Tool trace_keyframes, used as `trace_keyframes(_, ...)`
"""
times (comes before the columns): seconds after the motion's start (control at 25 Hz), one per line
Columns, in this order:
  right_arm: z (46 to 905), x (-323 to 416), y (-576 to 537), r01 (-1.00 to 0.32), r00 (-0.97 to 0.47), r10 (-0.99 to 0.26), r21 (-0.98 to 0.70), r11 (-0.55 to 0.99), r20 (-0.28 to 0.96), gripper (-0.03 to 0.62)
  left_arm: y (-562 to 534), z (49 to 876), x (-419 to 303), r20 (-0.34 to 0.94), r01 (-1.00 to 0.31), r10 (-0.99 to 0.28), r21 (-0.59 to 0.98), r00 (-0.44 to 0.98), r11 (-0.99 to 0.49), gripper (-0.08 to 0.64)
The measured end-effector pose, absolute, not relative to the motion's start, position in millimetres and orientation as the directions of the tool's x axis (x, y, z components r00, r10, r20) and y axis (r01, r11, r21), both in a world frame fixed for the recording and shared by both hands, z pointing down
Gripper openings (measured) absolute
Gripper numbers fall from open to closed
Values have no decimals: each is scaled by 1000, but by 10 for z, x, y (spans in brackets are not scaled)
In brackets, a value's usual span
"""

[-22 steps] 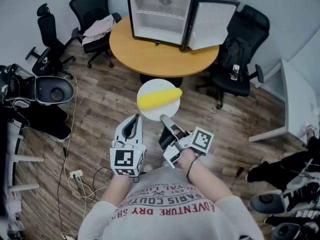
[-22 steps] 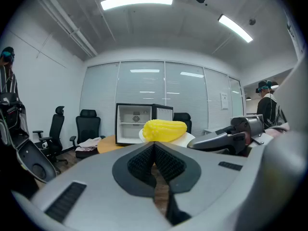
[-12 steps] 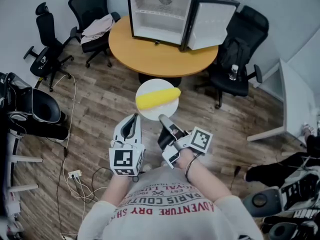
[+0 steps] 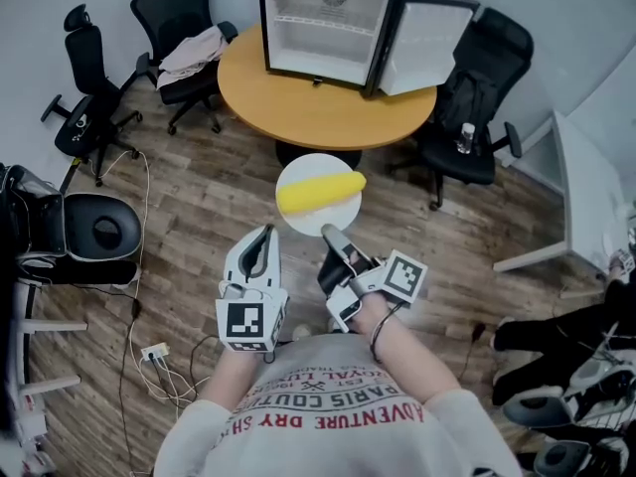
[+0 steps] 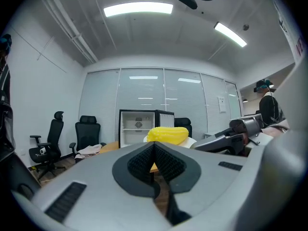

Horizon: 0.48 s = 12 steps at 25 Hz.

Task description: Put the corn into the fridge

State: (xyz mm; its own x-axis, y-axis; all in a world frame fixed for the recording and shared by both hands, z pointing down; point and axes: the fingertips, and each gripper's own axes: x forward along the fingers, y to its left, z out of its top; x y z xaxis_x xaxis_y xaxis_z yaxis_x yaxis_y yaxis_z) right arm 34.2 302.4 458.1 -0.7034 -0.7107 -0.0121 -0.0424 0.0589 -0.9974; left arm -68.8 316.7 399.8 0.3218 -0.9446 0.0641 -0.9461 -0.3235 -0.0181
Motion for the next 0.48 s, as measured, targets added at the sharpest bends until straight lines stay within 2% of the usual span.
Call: trace_keyframes(0.48, 4765, 213, 2547, -23, -684, -729, -1000, 5, 12, 37, 2733, 4150, -818, 85, -944, -942, -17, 326, -328, 25)
